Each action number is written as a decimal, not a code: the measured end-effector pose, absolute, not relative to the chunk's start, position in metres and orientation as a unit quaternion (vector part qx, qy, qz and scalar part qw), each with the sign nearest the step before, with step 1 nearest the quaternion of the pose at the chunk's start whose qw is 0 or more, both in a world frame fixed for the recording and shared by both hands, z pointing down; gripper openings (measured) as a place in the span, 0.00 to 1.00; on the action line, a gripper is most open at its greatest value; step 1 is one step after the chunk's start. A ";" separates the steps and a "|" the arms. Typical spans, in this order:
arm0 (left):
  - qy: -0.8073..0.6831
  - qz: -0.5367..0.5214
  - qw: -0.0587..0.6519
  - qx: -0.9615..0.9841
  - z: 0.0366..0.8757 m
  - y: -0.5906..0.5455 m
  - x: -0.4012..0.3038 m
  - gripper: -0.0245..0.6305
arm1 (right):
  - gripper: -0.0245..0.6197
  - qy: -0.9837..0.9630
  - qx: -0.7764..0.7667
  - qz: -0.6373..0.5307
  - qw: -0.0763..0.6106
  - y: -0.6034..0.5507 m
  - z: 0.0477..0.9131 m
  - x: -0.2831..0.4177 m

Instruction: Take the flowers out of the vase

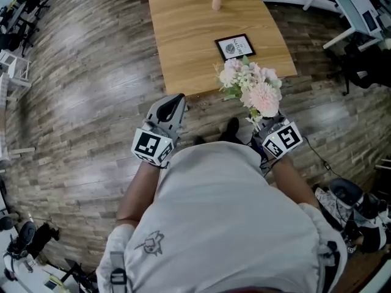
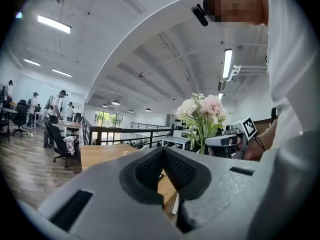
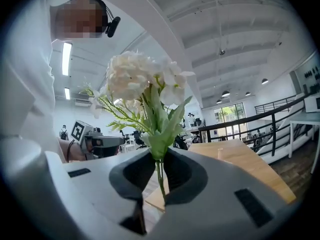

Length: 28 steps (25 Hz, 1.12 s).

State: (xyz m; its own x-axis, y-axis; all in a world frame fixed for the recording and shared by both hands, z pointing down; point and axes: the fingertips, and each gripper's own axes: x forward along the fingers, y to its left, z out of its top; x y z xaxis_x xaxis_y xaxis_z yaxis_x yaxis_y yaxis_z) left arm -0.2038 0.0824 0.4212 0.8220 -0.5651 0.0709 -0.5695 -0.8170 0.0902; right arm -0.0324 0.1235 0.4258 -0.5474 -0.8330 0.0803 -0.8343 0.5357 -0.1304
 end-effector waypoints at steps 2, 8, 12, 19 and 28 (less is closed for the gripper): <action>-0.290 0.024 0.048 0.956 0.423 0.091 -0.203 0.04 | 0.12 -0.878 0.472 0.077 0.007 0.132 0.428 -0.035; -0.270 0.023 0.049 0.961 0.423 0.094 -0.193 0.04 | 0.12 -0.881 0.467 0.076 0.013 0.132 0.426 -0.034; -0.261 0.023 0.057 0.963 0.423 0.094 -0.187 0.04 | 0.12 -0.880 0.468 0.077 0.017 0.132 0.426 -0.033; -0.247 0.020 0.055 0.967 0.421 0.098 -0.186 0.04 | 0.12 -0.877 0.474 0.075 0.017 0.134 0.426 -0.035; -0.242 0.018 0.061 0.968 0.419 0.093 -0.187 0.04 | 0.12 -0.874 0.481 0.072 0.018 0.128 0.422 -0.032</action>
